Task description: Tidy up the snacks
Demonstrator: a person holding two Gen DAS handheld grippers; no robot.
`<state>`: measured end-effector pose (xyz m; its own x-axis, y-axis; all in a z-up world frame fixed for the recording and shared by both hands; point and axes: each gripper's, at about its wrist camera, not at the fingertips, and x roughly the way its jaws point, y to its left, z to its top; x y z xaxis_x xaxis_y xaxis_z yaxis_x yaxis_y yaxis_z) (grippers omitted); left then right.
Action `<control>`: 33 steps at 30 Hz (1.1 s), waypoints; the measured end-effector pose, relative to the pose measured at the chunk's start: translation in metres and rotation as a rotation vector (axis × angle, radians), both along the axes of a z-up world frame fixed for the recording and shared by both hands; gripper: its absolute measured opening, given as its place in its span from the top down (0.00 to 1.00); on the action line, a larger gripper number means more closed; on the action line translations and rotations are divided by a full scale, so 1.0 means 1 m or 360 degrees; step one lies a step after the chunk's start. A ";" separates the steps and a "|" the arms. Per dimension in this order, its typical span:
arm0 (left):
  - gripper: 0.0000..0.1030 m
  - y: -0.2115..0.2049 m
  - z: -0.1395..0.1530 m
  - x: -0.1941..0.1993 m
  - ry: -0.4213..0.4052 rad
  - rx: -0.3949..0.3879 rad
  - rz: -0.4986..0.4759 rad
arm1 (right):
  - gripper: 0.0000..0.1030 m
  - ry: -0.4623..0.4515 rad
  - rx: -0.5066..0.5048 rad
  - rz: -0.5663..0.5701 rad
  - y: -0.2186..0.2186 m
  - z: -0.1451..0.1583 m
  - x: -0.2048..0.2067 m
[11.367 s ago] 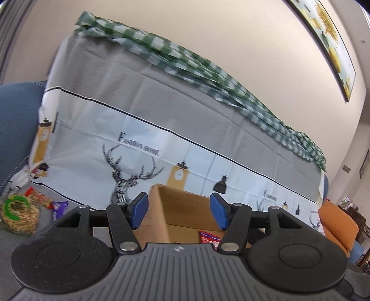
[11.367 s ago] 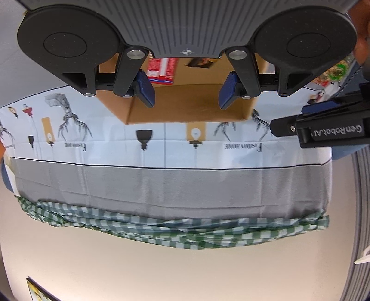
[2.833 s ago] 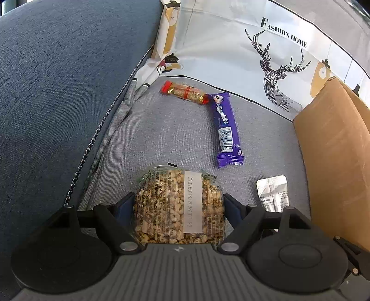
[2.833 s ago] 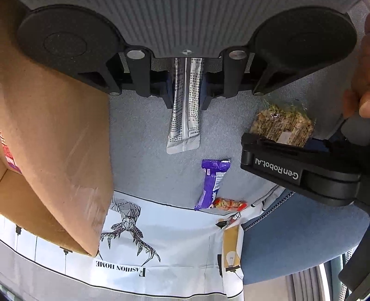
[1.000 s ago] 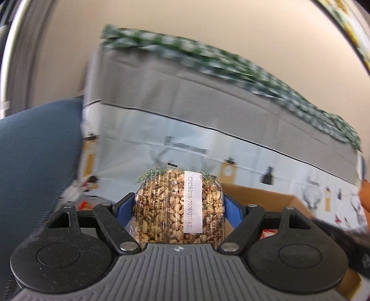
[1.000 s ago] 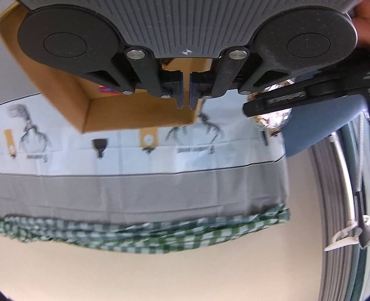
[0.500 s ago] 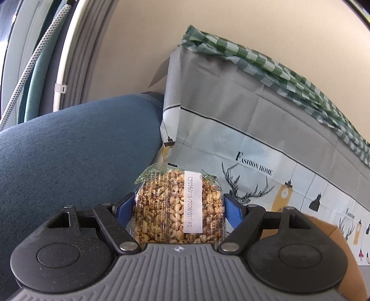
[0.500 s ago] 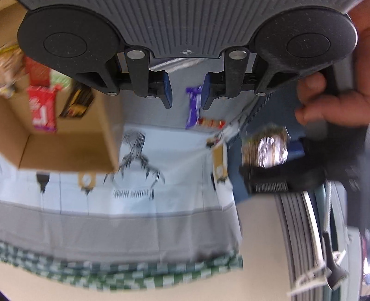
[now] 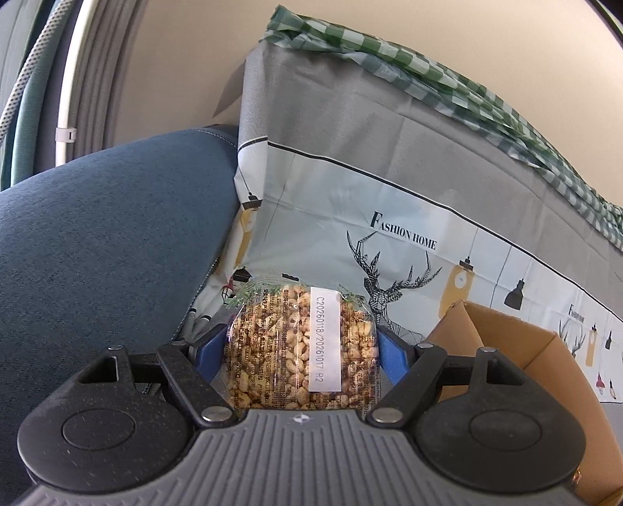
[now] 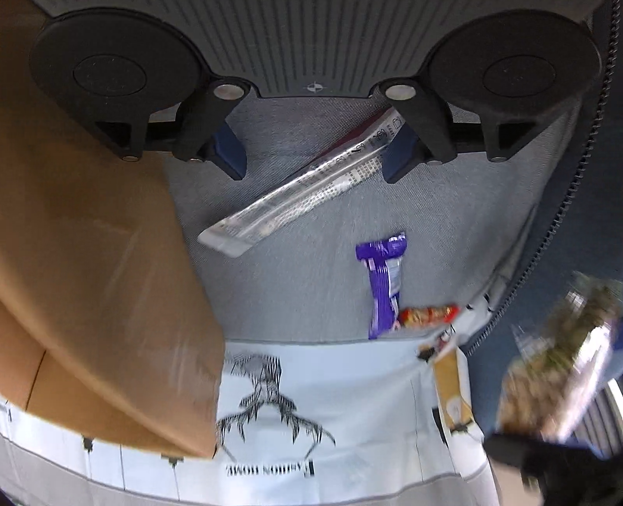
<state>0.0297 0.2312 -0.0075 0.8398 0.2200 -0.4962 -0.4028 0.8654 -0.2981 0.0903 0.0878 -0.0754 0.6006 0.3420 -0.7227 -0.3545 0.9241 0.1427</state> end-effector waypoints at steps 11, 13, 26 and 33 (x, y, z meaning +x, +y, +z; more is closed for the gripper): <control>0.19 0.007 0.002 -0.002 -0.0007 -0.0023 0.0019 | 0.90 -0.0202 -0.0050 0.0120 0.000 0.015 0.006; 0.19 0.006 0.002 -0.002 -0.0007 -0.0014 0.0015 | 0.90 -0.0267 -0.0026 0.0141 -0.004 0.026 0.003; 0.19 -0.001 0.003 0.001 -0.0004 0.0041 0.0014 | 0.90 -0.0579 0.0163 0.0208 -0.061 0.120 -0.031; 0.19 -0.029 0.005 0.010 -0.0029 0.0100 -0.0047 | 0.90 -0.0680 0.0192 0.0090 -0.112 0.146 -0.024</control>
